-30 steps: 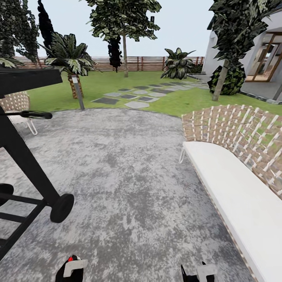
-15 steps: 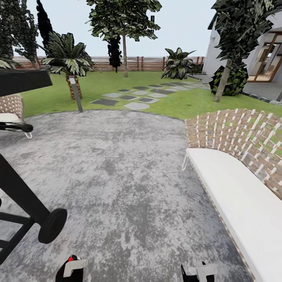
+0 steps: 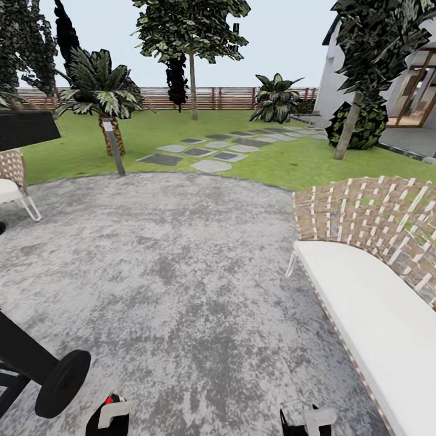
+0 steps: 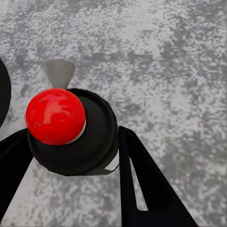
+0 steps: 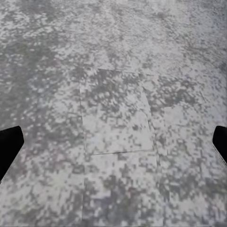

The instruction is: In the garden, pick up the pesticide atomizer on the floor and spray pesticide onto both trees until each tree trunk is fully covered.

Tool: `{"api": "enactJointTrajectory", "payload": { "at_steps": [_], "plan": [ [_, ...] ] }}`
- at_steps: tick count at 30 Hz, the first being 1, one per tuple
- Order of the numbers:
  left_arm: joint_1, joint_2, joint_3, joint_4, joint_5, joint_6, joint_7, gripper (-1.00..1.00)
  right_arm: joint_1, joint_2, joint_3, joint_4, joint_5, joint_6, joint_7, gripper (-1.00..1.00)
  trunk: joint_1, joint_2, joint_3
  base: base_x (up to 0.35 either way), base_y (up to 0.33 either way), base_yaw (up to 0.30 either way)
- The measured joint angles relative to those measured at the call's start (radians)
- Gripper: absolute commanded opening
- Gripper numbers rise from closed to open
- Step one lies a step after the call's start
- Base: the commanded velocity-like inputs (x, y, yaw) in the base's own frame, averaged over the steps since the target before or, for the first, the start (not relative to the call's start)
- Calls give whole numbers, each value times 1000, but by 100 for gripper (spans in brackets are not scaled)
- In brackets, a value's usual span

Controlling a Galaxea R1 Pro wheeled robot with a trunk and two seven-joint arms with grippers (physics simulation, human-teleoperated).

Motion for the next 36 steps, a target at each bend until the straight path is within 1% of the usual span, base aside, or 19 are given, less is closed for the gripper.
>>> {"api": "enactJointTrajectory", "payload": {
  "at_steps": [23,36],
  "plan": [
    [0,0,-1,1,0,-1,1,-100,0,0,1,1,0,0,0,100,0,0,0,338,0,0],
    [0,1,0,1,0,-1,1,-100,0,0,2,2,0,0,0,100,0,0,12,338,0,159]
  ]
}}
